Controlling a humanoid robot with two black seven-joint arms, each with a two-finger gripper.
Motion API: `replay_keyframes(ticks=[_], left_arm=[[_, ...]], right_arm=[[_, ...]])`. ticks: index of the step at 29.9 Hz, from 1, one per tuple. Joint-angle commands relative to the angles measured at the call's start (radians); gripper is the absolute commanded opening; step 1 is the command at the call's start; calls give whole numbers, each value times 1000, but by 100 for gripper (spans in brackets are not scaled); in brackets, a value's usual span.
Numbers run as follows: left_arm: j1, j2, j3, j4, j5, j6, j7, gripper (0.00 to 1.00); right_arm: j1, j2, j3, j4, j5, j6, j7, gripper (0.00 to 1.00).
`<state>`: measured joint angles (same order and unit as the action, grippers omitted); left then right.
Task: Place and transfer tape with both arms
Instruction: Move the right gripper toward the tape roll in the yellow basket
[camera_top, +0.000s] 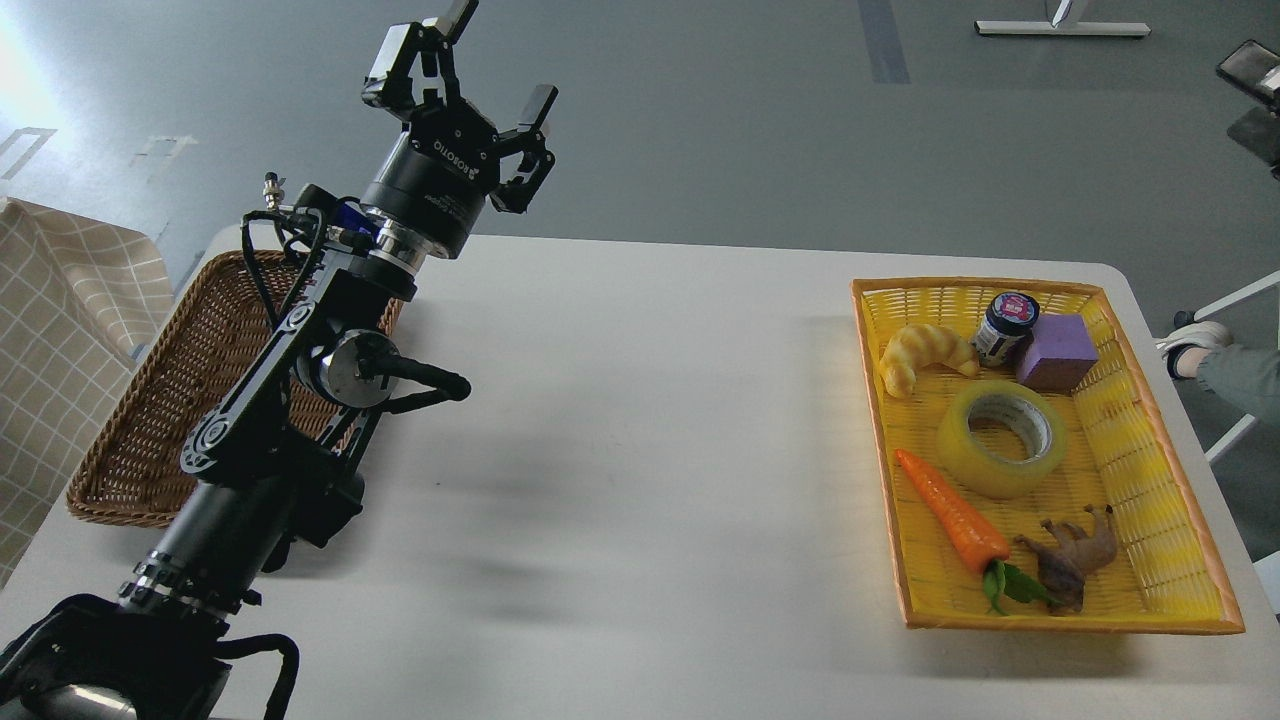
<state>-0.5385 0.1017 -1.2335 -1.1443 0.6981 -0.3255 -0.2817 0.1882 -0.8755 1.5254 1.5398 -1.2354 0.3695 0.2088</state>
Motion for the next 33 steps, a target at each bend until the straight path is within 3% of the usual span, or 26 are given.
replay_keyframes(ticks=[1, 5, 11, 15, 18, 33], left_arm=[[0, 3, 0, 0, 0, -1, -2, 98], [3, 3, 0, 0, 0, 0, -2, 98], [6, -2, 2, 0, 0, 0, -1, 98], [8, -5, 2, -2, 1, 0, -2, 98], [9, -2, 2, -2, 1, 0, -1, 98], [17, 0, 2, -2, 1, 0, -1, 98]], right_arm=[[-35, -8, 5, -36, -3, 3, 14, 100], [-90, -11, 5, -41, -65, 3, 3, 100], [-128, -16, -1, -38, -418, 6, -11, 100], [-151, -16, -10, -36, -582, 6, -86, 100], [-162, -10, -11, -37, -665, 6, -108, 100], [-150, 136, -126, -73, -823, 29, -112, 99]])
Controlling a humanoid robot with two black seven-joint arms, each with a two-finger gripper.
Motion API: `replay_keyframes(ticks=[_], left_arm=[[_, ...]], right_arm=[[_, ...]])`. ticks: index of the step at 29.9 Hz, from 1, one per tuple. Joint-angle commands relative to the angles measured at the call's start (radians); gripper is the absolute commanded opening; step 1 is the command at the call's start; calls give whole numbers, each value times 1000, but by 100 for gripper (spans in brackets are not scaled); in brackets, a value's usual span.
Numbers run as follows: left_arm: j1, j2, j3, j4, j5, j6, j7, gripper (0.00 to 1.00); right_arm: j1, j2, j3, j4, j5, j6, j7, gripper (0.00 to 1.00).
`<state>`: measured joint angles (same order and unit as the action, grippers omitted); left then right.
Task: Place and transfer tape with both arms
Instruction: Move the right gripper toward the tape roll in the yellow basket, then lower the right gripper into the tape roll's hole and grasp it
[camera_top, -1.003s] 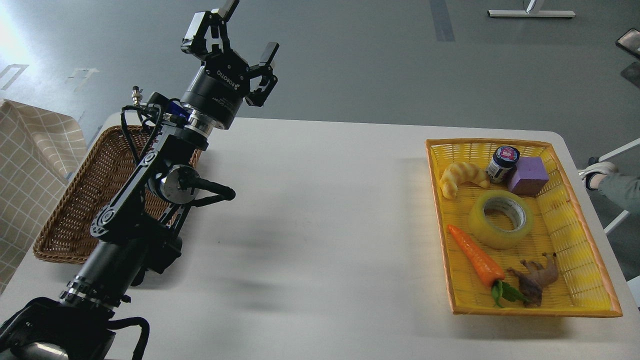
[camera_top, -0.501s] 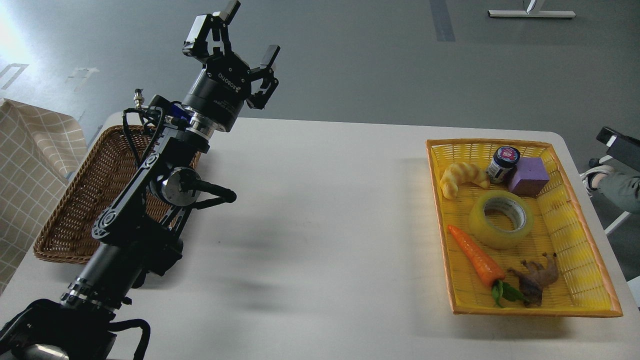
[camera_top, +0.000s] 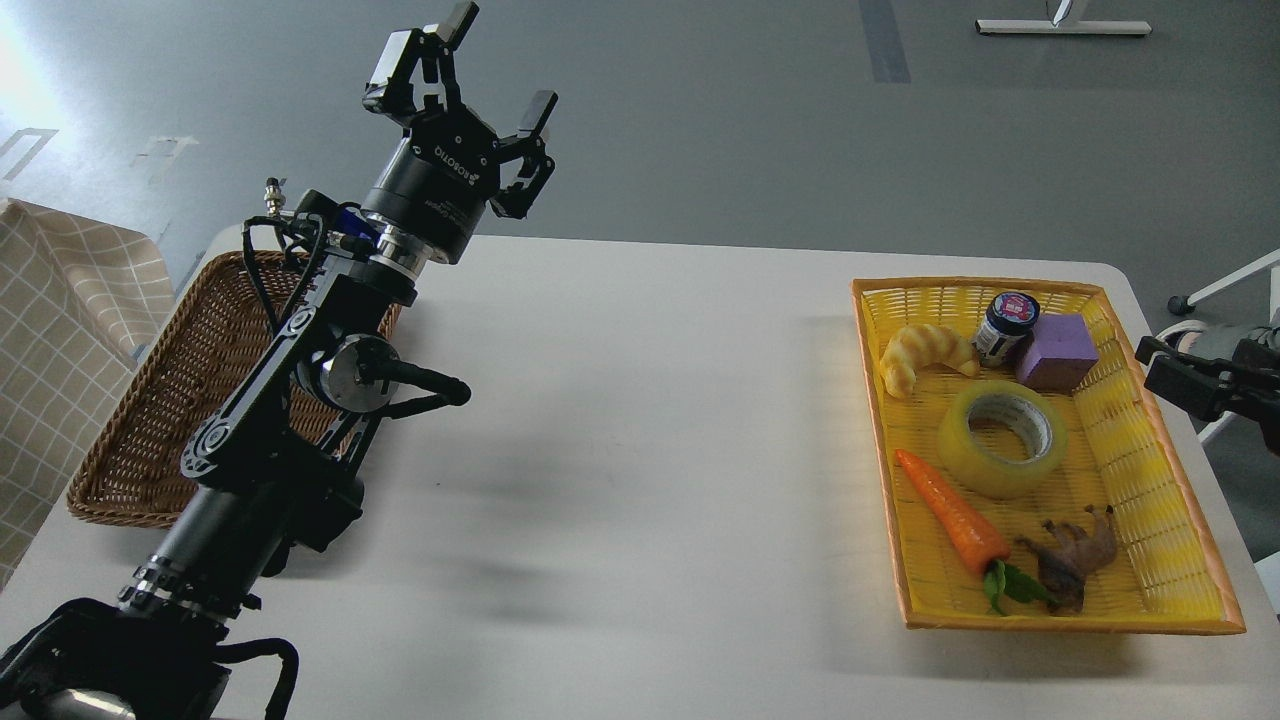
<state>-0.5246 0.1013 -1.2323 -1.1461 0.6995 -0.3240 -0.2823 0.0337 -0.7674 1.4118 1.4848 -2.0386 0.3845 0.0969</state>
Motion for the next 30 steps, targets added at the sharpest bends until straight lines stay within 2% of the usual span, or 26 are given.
replay_keyframes(ticks=[1, 14, 19, 30], left_arm=[[3, 0, -1, 0, -2, -1, -2, 98], [11, 0, -1, 0, 0, -1, -2, 98], [11, 2, -1, 0, -2, -1, -3, 98], [12, 3, -4, 0, -2, -1, -3, 98]], right_arm=[[9, 34, -14, -24, -20, 16, 0, 99], [169, 65, -169, -136, -31, 28, -5, 96], [172, 83, -182, -141, -51, 28, -28, 94], [170, 129, -212, -150, -75, 28, -28, 92]])
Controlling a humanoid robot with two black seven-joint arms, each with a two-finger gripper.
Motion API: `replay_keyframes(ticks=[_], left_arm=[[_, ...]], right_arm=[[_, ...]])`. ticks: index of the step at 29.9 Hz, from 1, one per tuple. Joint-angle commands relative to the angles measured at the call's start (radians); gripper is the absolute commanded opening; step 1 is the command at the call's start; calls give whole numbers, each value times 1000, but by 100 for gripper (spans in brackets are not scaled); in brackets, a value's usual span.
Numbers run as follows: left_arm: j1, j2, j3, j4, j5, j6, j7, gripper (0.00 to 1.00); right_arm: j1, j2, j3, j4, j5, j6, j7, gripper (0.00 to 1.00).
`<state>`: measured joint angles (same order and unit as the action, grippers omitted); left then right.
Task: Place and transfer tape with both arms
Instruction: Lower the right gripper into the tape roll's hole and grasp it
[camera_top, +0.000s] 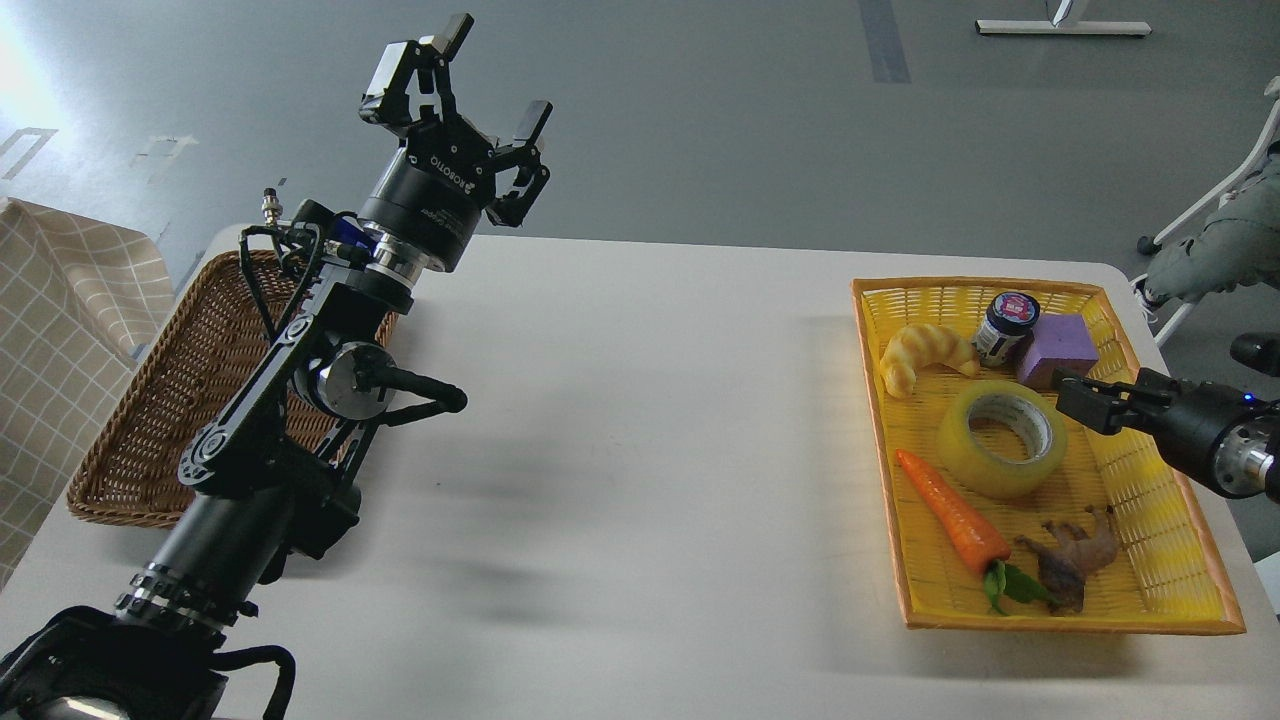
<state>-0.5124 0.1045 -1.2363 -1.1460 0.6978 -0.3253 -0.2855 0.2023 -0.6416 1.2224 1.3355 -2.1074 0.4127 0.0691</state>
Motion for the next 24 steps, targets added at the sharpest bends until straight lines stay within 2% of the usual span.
replay_keyframes(ticks=[1, 11, 24], left_arm=[[0, 0, 0, 0, 0, 0, 0, 98], [0, 1, 0, 0, -1, 0, 0, 98], [3, 0, -2, 0, -1, 3, -1, 98]], right_arm=[[3, 3, -32, -2, -12, 0, 0, 88], [-1, 26, -37, -12, -71, 0, 1, 83], [-4, 80, -41, -62, -74, 0, 1, 82]])
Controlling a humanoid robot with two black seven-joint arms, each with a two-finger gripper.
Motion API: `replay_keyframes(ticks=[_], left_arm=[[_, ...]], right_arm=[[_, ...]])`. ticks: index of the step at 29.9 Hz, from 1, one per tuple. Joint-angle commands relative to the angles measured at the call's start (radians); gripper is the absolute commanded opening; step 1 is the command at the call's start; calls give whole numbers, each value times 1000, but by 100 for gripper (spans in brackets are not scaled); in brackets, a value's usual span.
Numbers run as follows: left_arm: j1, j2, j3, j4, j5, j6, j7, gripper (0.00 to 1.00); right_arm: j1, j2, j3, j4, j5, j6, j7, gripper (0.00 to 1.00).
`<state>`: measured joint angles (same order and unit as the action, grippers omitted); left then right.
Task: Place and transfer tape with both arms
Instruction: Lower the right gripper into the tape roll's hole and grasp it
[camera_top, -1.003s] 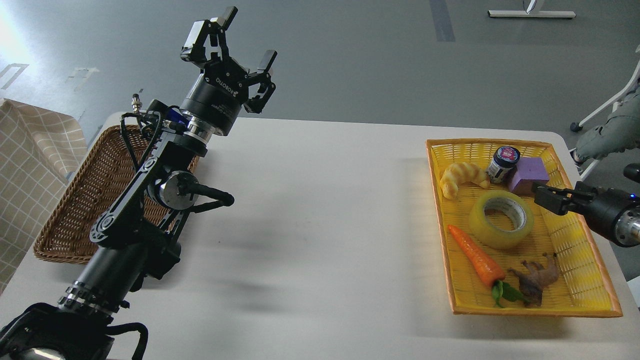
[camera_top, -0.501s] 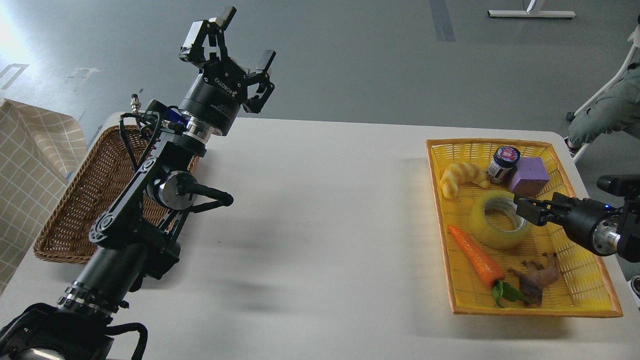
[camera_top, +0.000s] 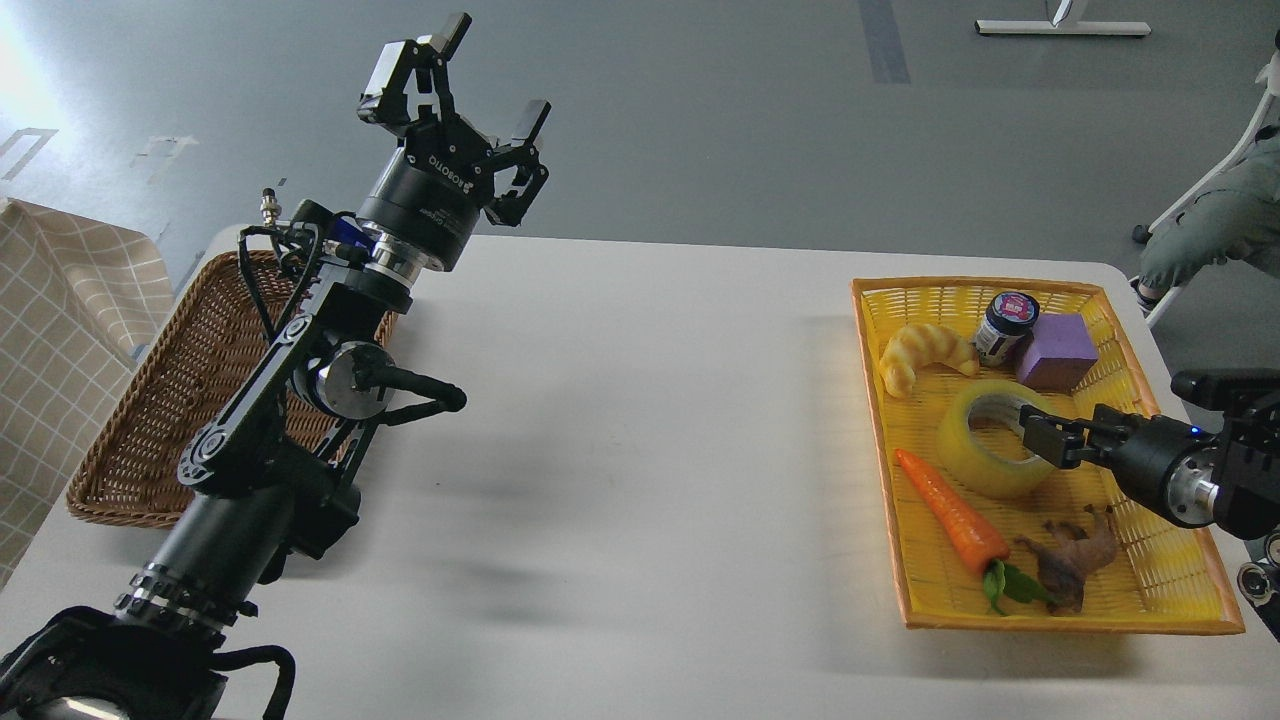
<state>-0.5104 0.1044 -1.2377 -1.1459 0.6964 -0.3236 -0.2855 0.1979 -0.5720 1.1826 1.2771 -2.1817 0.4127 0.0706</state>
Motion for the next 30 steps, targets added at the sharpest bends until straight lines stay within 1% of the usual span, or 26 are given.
replay_keyframes(ticks=[1, 5, 7, 14, 21, 30], left_arm=[[1, 0, 0, 0, 0, 1, -1, 98], [3, 0, 0, 0, 0, 3, -3, 98], [4, 0, 0, 0, -5, 3, -3, 98], [7, 6, 0, 0, -5, 3, -4, 98], [9, 12, 0, 0, -5, 3, -3, 98], [9, 9, 0, 0, -5, 3, -4, 98]], right_arm=[[0, 14, -1, -4, 0, 0, 0, 82], [0, 21, -1, -4, 0, 0, -2, 82], [0, 21, -1, -4, 0, 0, -2, 79], [-2, 18, -1, -5, 0, 0, -2, 79], [12, 34, -29, -81, 0, 3, -2, 79], [31, 44, -37, -81, 0, 3, -2, 71]])
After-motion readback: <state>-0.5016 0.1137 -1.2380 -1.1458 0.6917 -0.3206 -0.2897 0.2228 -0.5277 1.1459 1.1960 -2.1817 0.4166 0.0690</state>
